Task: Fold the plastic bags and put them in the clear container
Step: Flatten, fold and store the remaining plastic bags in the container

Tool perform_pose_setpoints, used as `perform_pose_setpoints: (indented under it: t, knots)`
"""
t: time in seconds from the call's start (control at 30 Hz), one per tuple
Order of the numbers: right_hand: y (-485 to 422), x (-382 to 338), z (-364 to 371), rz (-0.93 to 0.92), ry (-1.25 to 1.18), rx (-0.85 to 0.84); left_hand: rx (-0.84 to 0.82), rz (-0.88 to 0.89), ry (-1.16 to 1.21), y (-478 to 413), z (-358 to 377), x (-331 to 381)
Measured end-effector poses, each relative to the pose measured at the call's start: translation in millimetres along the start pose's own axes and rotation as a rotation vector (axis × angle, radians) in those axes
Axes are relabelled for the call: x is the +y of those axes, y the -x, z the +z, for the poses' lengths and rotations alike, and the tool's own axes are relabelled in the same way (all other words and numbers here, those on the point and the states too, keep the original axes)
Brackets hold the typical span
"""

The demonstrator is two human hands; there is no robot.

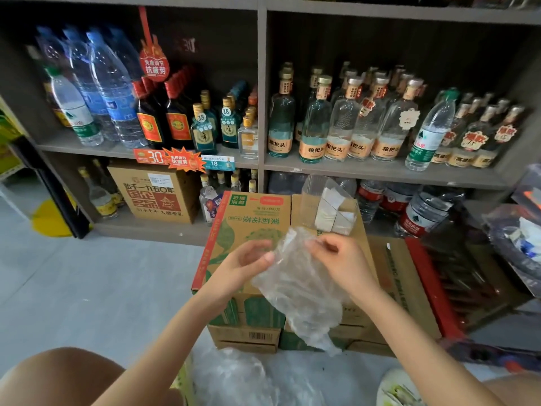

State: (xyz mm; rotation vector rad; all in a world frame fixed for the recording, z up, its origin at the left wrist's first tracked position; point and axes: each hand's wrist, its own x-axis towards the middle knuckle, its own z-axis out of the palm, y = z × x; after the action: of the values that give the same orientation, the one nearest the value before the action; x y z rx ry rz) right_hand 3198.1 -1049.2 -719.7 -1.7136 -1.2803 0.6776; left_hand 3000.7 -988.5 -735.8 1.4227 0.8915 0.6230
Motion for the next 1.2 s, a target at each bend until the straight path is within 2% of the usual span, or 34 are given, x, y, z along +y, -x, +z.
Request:
perform_pose_setpoints:
  t: [0.1, 0.27, 0.43, 0.57, 0.7, 0.8, 0.87, 1.0, 1.2]
  knots:
    - [0, 3, -6, 0.089, -0.114, 0.023, 0.068, -0.002, -0.022, 3, 7, -8]
    - [2, 14, -14, 0.153, -0.084, 0.057, 0.155, 0.080, -0.023, 0, 9, -8]
    - [6, 19, -23, 0.226, -0.162, 0.144, 0.128, 0.139, -0.006, 1, 5, -3]
    - [8, 20, -19, 0.276, -0.252, 0.186, 0.091, 0.121, -0.061, 4, 6, -4]
    - [10, 17, -17, 0.290, -0.268, 0.176, 0.162, 0.129, -0.114, 3, 8, -8]
    - [12, 19, -23, 0.325, -0.222, 0.104, 0.181, 0.130, -0.102, 2, 1, -10]
    - [13, 21, -28, 0.261, -0.174, 0.029, 0.151, 0.127, -0.105, 2, -5, -10]
    - [6, 12, -29, 0.121, -0.241, -0.149, 0.097, 0.124, -0.118, 3, -8, -5]
    - [-2, 8, -22, 0.047, -0.102, -0.093, 0.105, 0.135, -0.119, 5, -13, -1]
